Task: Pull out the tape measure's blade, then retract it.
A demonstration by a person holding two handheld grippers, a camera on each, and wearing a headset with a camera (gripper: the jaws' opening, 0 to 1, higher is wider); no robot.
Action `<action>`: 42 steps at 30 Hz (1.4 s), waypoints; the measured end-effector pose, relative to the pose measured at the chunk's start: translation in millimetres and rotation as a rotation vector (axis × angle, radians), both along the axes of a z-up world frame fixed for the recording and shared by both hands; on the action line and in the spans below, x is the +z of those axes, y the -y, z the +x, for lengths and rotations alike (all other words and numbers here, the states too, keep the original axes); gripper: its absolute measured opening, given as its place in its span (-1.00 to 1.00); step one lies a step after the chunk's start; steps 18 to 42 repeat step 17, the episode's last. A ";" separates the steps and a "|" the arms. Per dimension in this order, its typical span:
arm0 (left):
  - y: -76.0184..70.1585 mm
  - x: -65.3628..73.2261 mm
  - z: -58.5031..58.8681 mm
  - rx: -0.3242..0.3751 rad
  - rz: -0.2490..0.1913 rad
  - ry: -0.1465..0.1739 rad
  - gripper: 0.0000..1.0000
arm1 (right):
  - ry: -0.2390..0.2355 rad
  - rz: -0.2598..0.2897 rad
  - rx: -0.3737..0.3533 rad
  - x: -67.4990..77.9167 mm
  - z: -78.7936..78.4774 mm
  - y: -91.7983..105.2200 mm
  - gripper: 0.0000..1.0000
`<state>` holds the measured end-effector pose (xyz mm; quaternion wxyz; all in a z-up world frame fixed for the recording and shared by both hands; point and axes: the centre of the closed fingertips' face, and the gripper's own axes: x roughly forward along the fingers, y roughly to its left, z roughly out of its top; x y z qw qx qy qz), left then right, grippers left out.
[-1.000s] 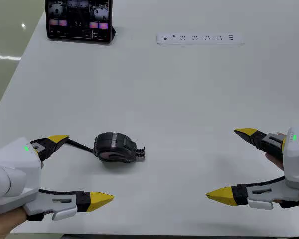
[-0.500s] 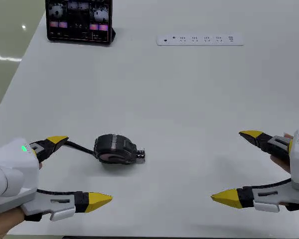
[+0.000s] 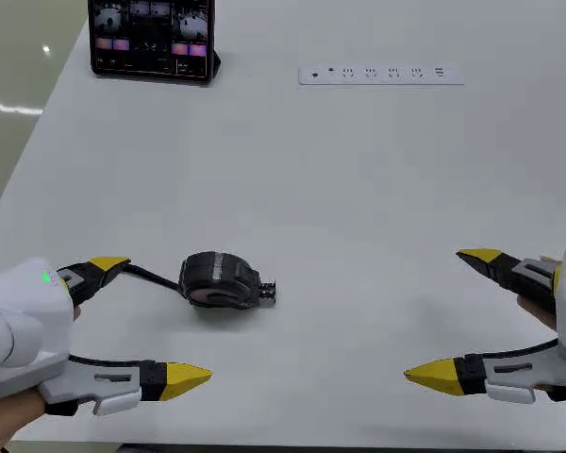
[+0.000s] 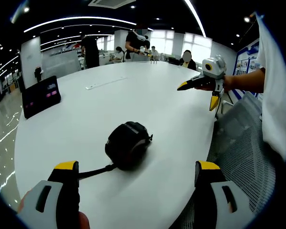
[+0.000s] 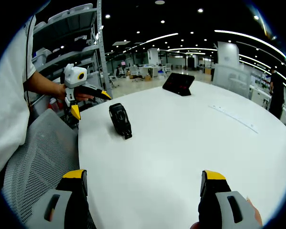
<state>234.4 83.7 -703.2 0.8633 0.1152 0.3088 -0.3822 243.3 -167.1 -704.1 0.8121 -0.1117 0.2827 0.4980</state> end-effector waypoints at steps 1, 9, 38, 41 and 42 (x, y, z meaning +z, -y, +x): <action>1.1 -0.2 -1.0 0.000 -0.006 -0.006 0.98 | 0.000 -0.001 -0.001 0.0 0.1 0.5 0.97; -1.1 0.0 -0.8 0.012 -0.011 -0.014 0.98 | -0.004 -0.004 -0.003 -0.1 -0.1 4.9 0.96; -2.5 -1.3 -2.0 0.004 -0.011 -0.019 0.98 | -0.011 -0.009 -0.001 -1.7 -2.1 8.1 0.96; -2.5 -1.3 -2.0 0.004 -0.011 -0.019 0.98 | -0.011 -0.009 -0.001 -1.7 -2.1 8.1 0.96; -2.5 -1.3 -2.0 0.004 -0.011 -0.019 0.98 | -0.011 -0.009 -0.001 -1.7 -2.1 8.1 0.96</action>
